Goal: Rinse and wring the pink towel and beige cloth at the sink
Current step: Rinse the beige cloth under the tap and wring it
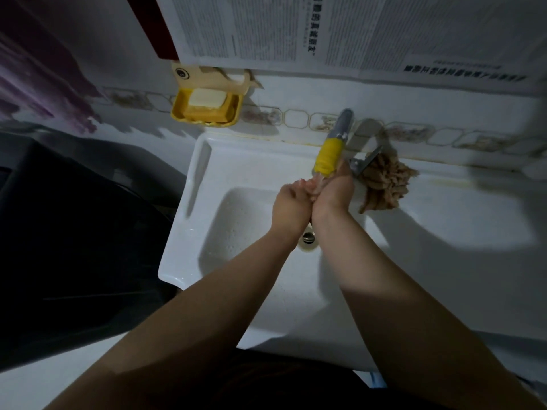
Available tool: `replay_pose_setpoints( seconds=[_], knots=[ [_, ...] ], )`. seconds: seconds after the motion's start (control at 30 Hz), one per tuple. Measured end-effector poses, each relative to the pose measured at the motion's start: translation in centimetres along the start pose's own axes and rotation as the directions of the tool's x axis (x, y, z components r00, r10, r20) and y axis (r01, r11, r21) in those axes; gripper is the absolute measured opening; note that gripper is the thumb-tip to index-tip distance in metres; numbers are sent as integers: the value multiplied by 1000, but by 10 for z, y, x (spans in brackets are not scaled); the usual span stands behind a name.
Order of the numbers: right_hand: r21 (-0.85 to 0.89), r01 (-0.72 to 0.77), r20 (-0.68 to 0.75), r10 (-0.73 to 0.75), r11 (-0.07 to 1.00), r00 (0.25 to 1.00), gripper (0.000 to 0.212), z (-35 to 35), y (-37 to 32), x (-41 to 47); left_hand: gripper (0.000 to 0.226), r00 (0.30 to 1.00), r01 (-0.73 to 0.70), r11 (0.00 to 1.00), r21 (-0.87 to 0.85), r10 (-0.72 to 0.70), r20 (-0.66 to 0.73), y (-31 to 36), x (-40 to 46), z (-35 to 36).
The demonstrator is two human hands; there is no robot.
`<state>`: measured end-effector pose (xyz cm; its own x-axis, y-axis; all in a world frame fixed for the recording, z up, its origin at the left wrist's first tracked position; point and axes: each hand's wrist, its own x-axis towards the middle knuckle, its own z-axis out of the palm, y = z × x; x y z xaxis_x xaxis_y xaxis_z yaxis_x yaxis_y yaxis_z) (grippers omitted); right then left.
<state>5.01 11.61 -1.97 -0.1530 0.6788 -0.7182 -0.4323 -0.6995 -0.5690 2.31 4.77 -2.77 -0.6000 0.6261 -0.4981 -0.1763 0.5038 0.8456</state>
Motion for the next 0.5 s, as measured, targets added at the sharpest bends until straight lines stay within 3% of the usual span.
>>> replay_pose_setpoints(
  seconds=[0.03,0.13,0.23,0.3,0.37,0.43,0.5],
  knots=[
    [86,-38,47,34,996,998,38,0,-1,-1,35,999,-40,999,4,40,-7,-3,3,0],
    [94,-54,85,46,994,995,45,-5,-3,11,39,993,-26,994,-108,38,111,1,-3,-6],
    [-215,-27,86,47,976,995,51,-16,-15,18,38,947,81,974,-213,-9,320,3,-3,-15],
    [-487,39,53,-15,873,998,45,-32,-24,26,22,919,117,973,-197,-31,394,6,-4,-27],
    [-594,102,18,-113,798,993,45,-51,-37,34,5,909,127,979,-157,-51,413,7,-2,-39],
    [-644,181,-52,-278,743,959,56,-61,-50,42,19,908,131,987,-95,-81,410,8,-2,-47],
    [-677,315,67,-371,665,926,56,-57,-59,48,28,916,114,993,-38,-91,392,10,-4,-51]
  ],
)
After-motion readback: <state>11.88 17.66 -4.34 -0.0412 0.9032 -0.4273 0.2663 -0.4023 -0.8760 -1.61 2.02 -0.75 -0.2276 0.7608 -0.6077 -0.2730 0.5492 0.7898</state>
